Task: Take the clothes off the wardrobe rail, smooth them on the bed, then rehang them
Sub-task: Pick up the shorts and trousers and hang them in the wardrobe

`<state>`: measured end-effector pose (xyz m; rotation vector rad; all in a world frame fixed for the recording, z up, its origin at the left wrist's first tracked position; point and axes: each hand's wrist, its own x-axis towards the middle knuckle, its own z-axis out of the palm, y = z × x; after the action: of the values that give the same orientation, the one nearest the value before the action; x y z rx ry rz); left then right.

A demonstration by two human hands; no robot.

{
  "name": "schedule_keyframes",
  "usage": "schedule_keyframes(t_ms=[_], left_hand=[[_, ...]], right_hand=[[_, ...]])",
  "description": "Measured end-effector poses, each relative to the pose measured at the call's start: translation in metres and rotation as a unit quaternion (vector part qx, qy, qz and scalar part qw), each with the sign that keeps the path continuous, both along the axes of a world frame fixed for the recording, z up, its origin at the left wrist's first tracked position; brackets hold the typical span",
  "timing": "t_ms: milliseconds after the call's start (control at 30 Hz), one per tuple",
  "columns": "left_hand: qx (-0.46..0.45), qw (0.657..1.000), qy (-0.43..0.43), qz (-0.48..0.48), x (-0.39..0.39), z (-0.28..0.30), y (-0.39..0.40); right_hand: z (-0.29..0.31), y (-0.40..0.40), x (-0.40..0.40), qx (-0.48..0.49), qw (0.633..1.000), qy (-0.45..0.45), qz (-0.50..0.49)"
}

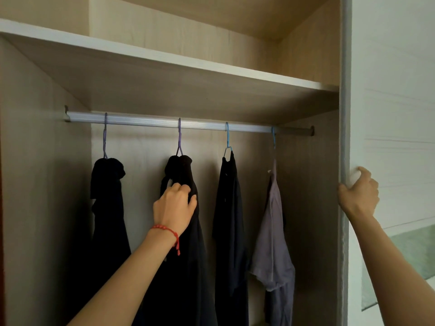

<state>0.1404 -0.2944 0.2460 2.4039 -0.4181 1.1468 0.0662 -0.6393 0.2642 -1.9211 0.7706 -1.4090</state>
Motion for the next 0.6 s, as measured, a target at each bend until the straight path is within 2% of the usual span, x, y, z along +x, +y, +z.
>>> schedule_keyframes(t_ms=[233,500,600], left_hand=[[0.007,1.000,0.015,-0.019,-0.003,-0.005,-0.003],[-0.012,0.997,-0.044,-0.058,-0.014,-0.014,0.007],[-0.019,0.993,-0.095,-0.070,-0.024,-0.012,0.017]], right_hand=[[0.002,0.013,-0.004,0.015,0.999,-0.009,0.027],[-0.010,0.082,-0.006,-0.044,0.997,-0.042,0.037],[-0.017,0.117,-0.007,-0.070,0.995,-0.055,0.049]])
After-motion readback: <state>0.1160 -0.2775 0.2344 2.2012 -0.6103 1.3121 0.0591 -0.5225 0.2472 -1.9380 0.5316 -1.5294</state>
